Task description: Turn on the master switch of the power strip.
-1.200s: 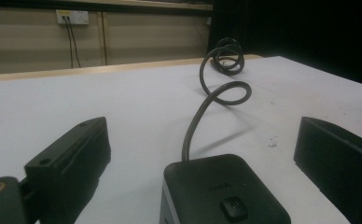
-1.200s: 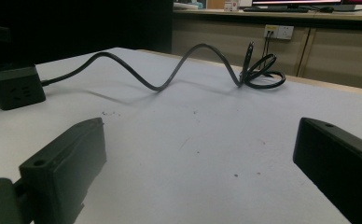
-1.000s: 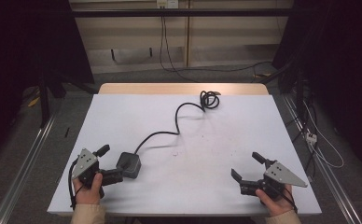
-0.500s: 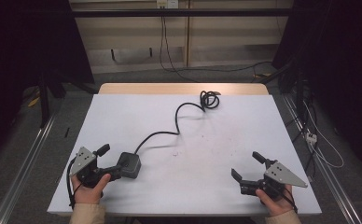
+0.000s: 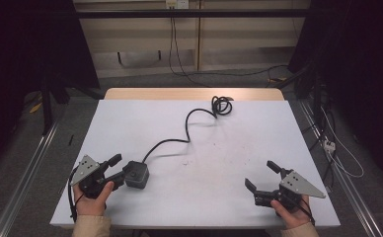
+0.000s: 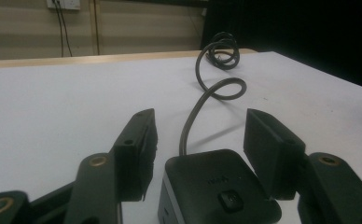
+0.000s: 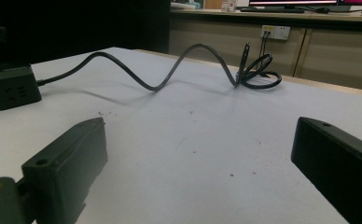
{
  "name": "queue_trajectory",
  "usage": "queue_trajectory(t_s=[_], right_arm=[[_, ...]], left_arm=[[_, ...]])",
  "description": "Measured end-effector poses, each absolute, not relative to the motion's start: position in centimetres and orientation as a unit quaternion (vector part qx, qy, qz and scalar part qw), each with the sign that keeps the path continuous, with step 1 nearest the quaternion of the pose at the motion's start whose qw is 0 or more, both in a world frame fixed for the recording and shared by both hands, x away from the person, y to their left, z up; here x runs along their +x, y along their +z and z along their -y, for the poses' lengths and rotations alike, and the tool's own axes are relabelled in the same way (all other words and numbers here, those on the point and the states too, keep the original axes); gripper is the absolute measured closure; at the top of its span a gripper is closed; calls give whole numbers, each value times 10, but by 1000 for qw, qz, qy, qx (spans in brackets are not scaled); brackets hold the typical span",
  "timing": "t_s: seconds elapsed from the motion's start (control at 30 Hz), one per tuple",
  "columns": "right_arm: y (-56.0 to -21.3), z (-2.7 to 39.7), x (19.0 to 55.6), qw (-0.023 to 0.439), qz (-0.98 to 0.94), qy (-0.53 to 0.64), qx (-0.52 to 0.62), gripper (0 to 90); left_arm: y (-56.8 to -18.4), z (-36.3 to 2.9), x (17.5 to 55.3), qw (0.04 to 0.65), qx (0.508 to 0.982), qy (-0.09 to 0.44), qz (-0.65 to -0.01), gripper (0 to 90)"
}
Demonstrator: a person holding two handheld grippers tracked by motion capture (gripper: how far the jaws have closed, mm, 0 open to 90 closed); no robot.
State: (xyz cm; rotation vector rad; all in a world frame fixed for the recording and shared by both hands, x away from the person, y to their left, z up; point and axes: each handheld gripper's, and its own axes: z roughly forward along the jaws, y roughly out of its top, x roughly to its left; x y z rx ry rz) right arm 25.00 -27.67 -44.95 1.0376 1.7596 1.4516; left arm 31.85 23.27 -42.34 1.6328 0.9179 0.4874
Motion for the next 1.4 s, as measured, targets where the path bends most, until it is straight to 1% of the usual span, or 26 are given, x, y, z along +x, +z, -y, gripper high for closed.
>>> queue_trajectory(t_s=[0.27, 0.6, 0.8, 0.83, 0.9, 1.33, 1.4], right_arm=[[-449, 277, 250, 313, -666, 551, 394, 31], [-449, 277, 250, 313, -666, 551, 394, 32], [-449, 277, 250, 313, -666, 551, 393, 33], [-449, 277, 250, 314, -666, 552, 392, 33], [-449, 277, 250, 314, -666, 551, 392, 34], [-449, 278, 249, 314, -667, 551, 392, 37], [-449, 278, 249, 314, -666, 551, 393, 37]], left_arm=[[-422, -235, 319, 565, 701, 206, -382, 519], [-421, -236, 319, 562, 719, 191, -361, 625], [-421, -236, 320, 565, 723, 175, -356, 660], [-420, -235, 320, 565, 726, 171, -352, 693], [-420, -235, 319, 564, 729, 169, -348, 714], [-419, -233, 320, 561, 743, 148, -334, 801], [-419, -233, 320, 556, 749, 145, -329, 834]])
